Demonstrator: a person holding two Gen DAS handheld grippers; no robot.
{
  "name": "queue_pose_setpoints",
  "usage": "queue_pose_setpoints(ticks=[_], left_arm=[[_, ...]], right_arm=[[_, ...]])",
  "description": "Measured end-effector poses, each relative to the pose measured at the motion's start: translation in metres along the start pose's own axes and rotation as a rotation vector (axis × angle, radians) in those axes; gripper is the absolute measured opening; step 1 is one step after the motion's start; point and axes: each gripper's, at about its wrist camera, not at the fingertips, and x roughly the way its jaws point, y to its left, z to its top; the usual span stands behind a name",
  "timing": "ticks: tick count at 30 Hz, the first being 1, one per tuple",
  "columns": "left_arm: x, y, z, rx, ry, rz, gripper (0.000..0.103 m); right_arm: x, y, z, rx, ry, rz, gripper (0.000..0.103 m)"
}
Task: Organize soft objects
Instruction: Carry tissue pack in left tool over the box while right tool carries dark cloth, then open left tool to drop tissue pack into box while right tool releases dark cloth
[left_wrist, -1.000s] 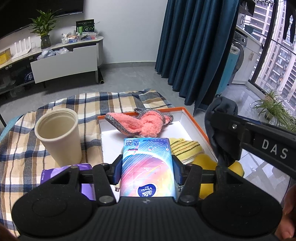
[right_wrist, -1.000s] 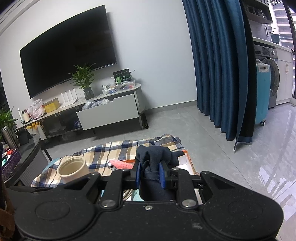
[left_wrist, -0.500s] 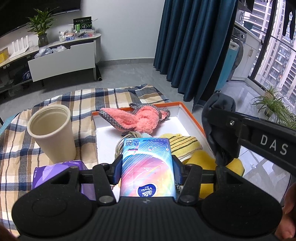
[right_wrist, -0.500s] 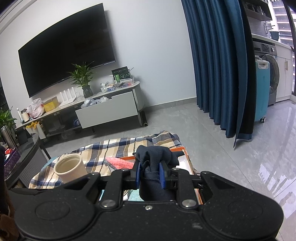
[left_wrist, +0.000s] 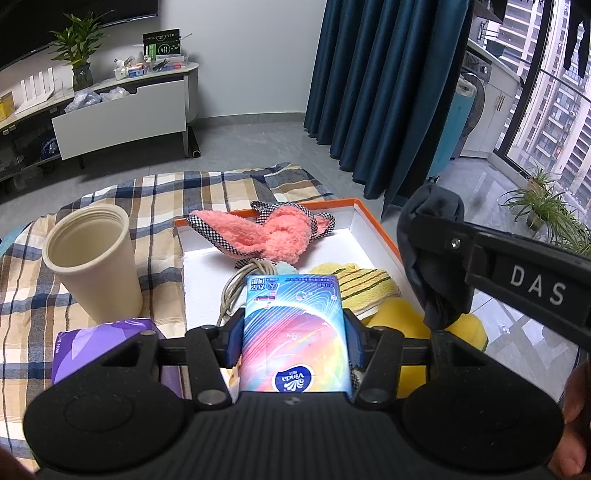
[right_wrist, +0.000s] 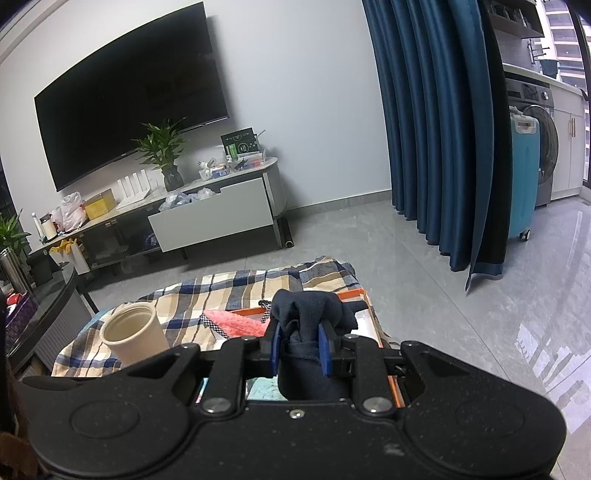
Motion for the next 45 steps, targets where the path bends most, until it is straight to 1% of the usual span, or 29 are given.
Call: queue_pose_setpoints(ticks=[11,24,33,36,37,38,45], left_arm=[[0.004,-0.002,0.002,0.003,0.002,0.000,0.053],[0.011,-0.004,0.005,0.006,0.001,-0.002,0.054],[0.013,0.001,0.007,-0.001,-0.001,-0.006,0.054],[0.013,0.001,0.007,0.000,0.001,-0.003,0.054],[0.013,0.001,0.007,-0.001,0.003,-0.003,0.054],[0.014,0.002,0.007,0.000,0.005,-0.002,0.054],[0.015,0.003,0.007,-0.002,0.009,-0.007,0.054]], right_arm=[[0.016,-0.008,-0.005,-0.002,0.015,-0.003,0.027],[0.017,-0.007,-0.003,-0.006,0.016,-0.001,0.027],[0.026,-0.008,-0.004,-0.017,0.023,0.000,0.028],[0.031,-0.008,-0.003,-0.023,0.026,0.002,0.034],[0.032,-0.008,-0.003,-0.024,0.025,0.006,0.044],[0.033,-0.009,-0.003,-0.023,0.019,0.009,0.050],[0.020,-0.017,0.003,0.006,-0.036,0.048,0.051]])
